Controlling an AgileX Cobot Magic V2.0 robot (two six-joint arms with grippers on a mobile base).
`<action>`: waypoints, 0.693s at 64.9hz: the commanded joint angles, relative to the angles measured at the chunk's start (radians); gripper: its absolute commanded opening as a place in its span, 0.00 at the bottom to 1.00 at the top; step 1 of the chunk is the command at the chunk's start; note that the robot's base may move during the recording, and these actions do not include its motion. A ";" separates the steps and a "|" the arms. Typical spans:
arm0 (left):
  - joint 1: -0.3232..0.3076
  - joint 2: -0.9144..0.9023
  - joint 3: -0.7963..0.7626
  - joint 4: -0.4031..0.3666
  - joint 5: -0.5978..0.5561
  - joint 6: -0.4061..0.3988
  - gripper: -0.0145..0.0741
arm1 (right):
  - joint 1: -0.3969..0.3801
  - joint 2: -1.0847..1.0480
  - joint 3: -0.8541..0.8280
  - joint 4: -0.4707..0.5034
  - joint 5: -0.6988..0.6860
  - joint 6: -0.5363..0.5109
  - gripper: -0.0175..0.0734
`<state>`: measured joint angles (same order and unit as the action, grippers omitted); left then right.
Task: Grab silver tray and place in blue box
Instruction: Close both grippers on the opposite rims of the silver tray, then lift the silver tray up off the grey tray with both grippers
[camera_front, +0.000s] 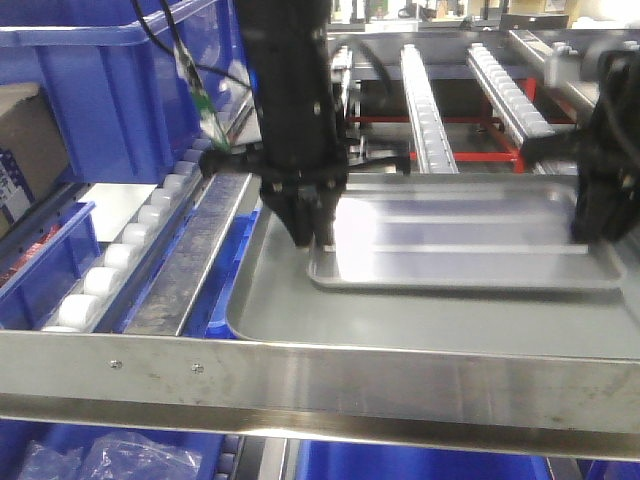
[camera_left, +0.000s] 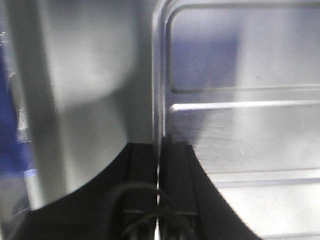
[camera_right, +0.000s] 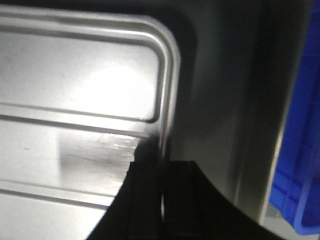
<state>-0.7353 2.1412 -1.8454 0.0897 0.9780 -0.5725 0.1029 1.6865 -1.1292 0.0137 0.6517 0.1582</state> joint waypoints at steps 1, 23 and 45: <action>0.002 -0.125 -0.060 0.055 0.032 0.010 0.05 | -0.005 -0.128 -0.032 -0.014 0.003 -0.008 0.26; -0.022 -0.315 -0.065 0.124 0.163 0.037 0.05 | 0.010 -0.399 -0.032 -0.014 0.160 -0.008 0.26; -0.100 -0.410 -0.061 0.212 0.326 0.037 0.05 | 0.114 -0.468 -0.034 -0.014 0.213 0.055 0.26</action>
<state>-0.8239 1.8020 -1.8815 0.2327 1.2268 -0.5465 0.1901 1.2498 -1.1292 0.0494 0.8883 0.2202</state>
